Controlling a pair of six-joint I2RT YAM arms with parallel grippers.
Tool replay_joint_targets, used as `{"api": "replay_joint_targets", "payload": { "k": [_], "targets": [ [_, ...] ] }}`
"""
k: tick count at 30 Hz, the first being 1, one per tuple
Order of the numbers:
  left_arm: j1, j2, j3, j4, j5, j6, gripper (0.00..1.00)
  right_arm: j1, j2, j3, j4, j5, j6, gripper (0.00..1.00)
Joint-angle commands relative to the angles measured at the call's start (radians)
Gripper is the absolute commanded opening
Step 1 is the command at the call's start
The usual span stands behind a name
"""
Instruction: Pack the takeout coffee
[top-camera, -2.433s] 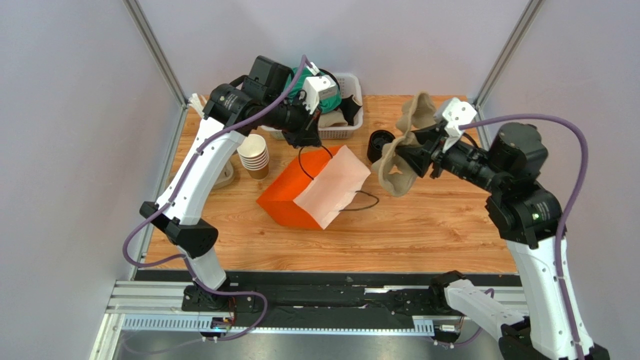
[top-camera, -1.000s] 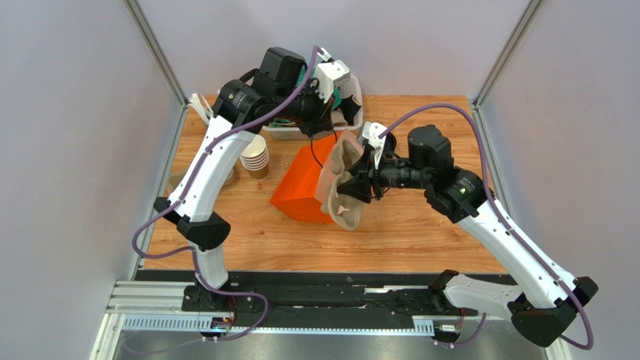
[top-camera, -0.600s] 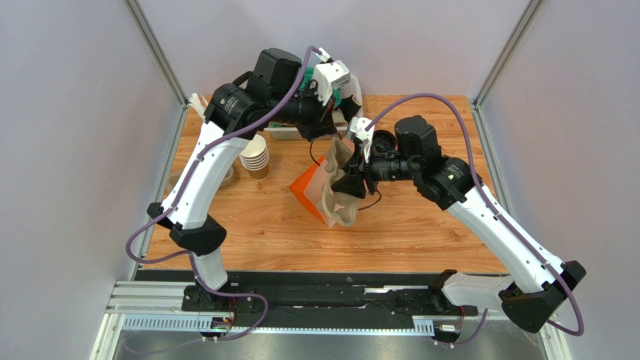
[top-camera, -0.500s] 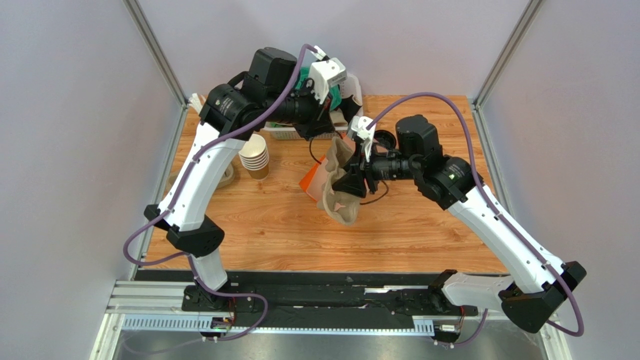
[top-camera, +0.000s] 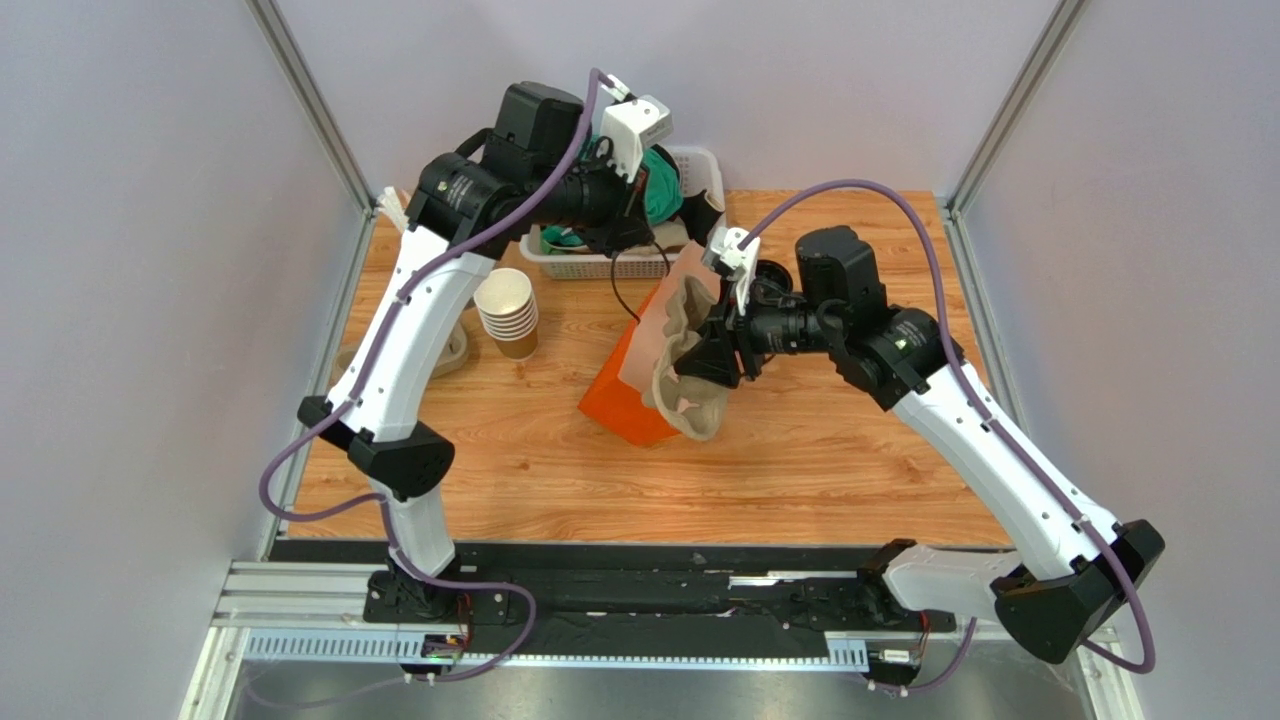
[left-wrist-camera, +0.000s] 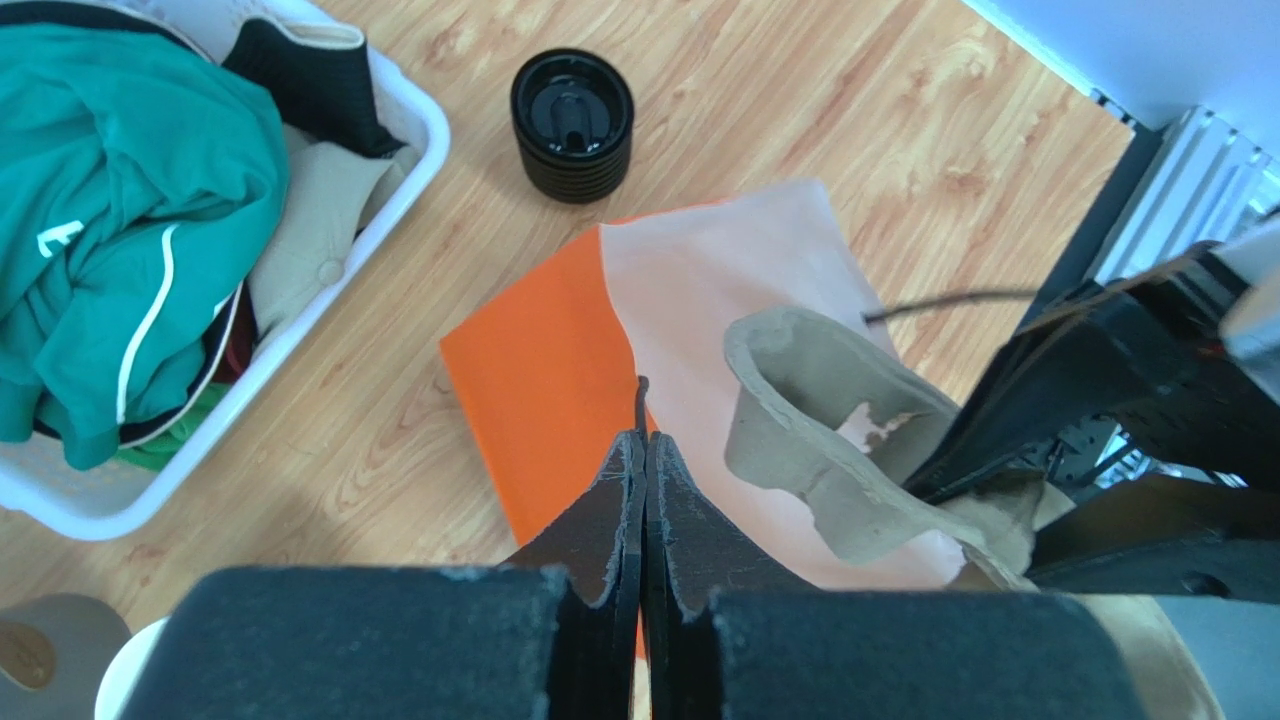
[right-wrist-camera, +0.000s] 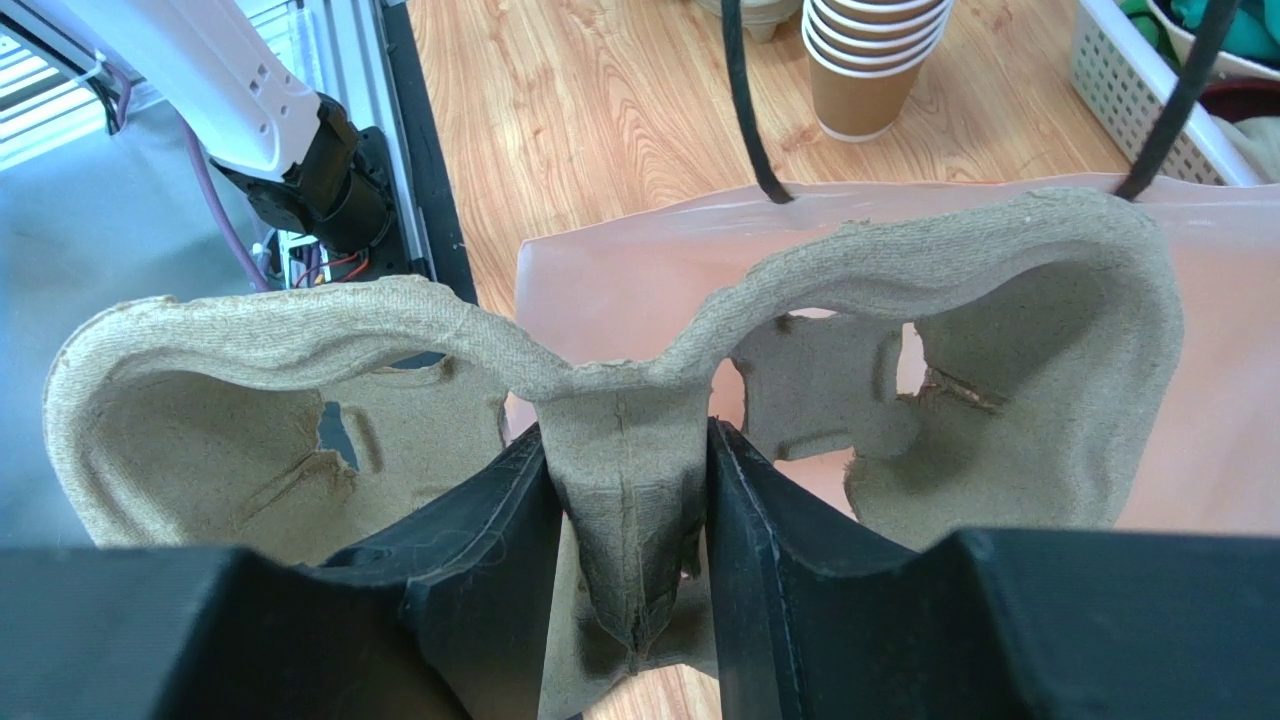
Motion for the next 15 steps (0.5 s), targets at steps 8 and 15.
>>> {"api": "replay_joint_targets", "payload": {
  "k": [8,15],
  "targets": [
    [0.021,0.066,0.019,0.029,0.019,-0.019,0.01,-0.033,0.074,0.02,0.001,-0.023,-0.025,0.4],
    [0.07,0.036,0.009,0.028,0.042,-0.021,0.01,-0.093,0.145,0.106,-0.064,-0.135,-0.088,0.4]
  ]
}}
